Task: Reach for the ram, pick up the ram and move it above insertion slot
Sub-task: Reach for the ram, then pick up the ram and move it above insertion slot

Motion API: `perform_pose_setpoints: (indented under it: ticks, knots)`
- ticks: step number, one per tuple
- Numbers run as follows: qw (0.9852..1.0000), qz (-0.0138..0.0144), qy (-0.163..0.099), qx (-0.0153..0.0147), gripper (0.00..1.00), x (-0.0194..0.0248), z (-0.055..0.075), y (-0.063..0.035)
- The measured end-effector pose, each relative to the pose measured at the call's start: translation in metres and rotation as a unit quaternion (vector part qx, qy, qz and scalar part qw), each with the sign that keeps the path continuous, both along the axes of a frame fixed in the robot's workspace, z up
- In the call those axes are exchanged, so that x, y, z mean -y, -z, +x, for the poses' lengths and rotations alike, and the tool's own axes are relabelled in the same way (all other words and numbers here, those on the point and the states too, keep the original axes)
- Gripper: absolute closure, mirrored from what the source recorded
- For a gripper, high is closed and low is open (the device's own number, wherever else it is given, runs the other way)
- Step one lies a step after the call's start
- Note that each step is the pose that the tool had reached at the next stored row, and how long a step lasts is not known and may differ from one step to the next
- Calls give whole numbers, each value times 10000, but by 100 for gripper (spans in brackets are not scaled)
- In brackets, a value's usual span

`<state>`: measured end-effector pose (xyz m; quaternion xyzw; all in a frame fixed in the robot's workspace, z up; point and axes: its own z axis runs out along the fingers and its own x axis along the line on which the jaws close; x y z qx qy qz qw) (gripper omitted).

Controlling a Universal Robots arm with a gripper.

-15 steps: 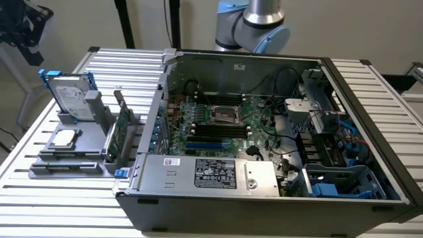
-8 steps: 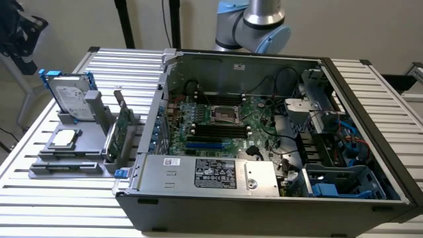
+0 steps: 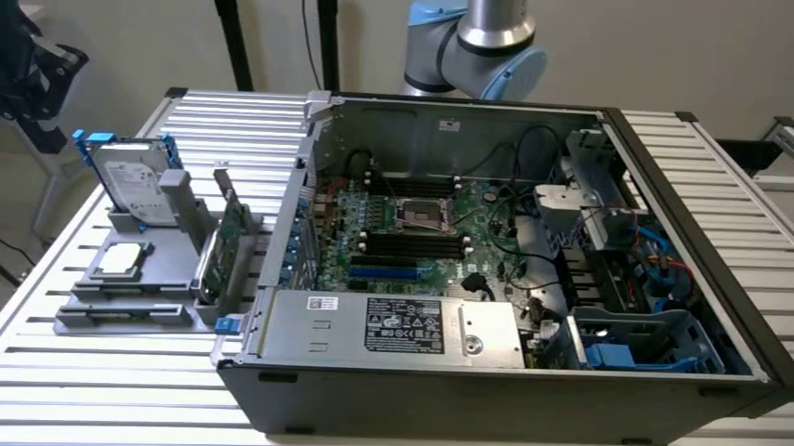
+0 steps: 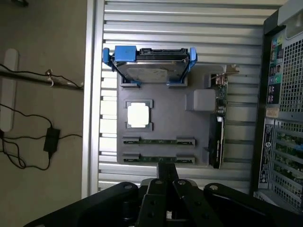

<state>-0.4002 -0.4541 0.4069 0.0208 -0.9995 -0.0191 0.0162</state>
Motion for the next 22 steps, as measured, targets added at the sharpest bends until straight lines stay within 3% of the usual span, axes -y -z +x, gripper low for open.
perform_pose_setpoints:
  ticks: [6, 12, 17, 22]
  knots:
    - [9998, 0, -193, 21, 89, 14, -1, 26]
    - [9993, -2, -348, 132, 89, 29, -8, 43]
    - [9979, 2, -627, 131, 89, 31, -9, 67]
    - [9941, 8, -1078, 130, 89, 31, -9, 92]
